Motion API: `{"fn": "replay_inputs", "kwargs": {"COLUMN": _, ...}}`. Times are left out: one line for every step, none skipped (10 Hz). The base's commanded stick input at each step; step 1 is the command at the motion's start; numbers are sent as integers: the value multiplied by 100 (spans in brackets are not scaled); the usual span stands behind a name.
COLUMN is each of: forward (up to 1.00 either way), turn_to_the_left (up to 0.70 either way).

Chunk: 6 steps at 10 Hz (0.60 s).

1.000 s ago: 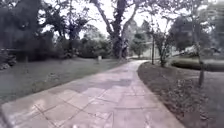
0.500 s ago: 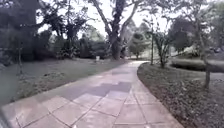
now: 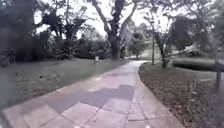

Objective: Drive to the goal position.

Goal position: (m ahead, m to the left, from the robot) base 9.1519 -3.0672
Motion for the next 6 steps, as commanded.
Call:
{"fn": "replay_inputs", "kwargs": {"forward": 70, "turn_to_the_left": -35}}
{"fn": "replay_inputs", "kwargs": {"forward": 70, "turn_to_the_left": -35}}
{"fn": "replay_inputs", "kwargs": {"forward": 70, "turn_to_the_left": -35}}
{"fn": "replay_inputs", "kwargs": {"forward": 70, "turn_to_the_left": -10}}
{"fn": "replay_inputs", "kwargs": {"forward": 70, "turn_to_the_left": 0}}
{"fn": "replay_inputs", "kwargs": {"forward": 70, "turn_to_the_left": 0}}
